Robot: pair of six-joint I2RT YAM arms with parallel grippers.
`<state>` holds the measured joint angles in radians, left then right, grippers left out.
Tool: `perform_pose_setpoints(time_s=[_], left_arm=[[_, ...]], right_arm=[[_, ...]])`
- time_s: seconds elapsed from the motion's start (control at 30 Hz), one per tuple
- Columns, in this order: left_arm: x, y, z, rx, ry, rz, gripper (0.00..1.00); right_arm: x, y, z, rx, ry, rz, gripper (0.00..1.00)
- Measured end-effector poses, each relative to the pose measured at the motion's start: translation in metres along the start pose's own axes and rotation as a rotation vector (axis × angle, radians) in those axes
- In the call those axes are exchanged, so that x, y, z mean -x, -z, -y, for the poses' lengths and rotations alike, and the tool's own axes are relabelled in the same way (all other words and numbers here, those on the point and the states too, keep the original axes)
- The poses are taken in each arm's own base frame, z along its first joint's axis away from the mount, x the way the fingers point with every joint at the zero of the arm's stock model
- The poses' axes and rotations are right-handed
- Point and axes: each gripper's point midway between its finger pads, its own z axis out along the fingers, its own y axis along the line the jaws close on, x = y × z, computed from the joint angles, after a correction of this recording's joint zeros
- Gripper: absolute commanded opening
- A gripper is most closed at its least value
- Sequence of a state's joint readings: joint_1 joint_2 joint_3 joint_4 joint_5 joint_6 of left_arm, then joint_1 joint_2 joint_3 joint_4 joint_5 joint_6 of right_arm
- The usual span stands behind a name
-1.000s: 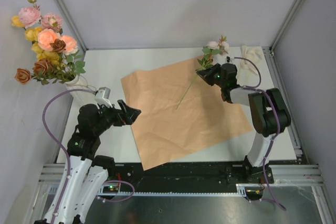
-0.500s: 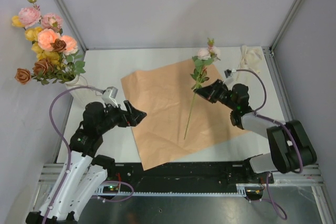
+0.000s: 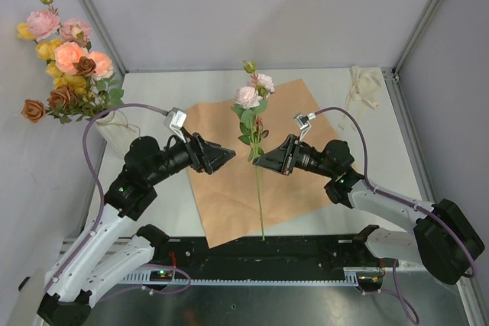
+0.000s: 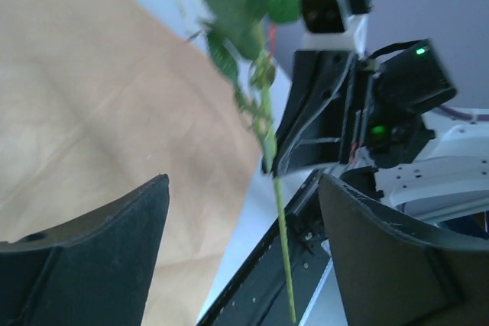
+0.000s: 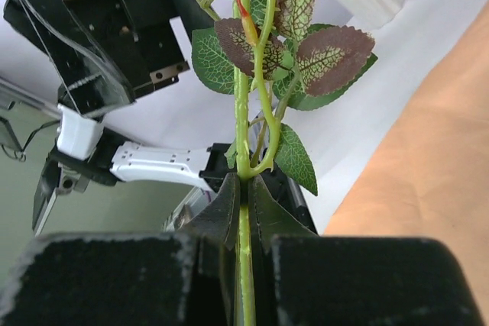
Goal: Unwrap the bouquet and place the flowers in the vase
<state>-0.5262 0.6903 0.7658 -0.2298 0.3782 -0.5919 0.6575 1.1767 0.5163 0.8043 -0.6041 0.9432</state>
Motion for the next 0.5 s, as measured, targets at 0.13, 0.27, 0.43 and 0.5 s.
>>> perform_pose_setpoints(time_s=[0.13,0.27,0.43,0.5], left_arm=[[0.008,-0.008,0.020,-0.108,0.008,0.065,0.73],[0.006,-0.016,0.028,-0.157,0.025,0.069,0.69],[0.003,-0.028,0.033,-0.184,0.039,0.054,0.64],[-0.001,-0.031,0.034,-0.188,0.044,0.038,0.62]], right_arm=[[-0.013,-0.003,-0.012,0.036,0.016,-0.038,0.00],[-0.025,-0.005,-0.018,0.054,0.016,-0.069,0.00],[-0.034,-0.008,-0.026,0.074,0.014,-0.092,0.00],[-0.037,-0.008,-0.027,0.078,0.013,-0.098,0.00]])
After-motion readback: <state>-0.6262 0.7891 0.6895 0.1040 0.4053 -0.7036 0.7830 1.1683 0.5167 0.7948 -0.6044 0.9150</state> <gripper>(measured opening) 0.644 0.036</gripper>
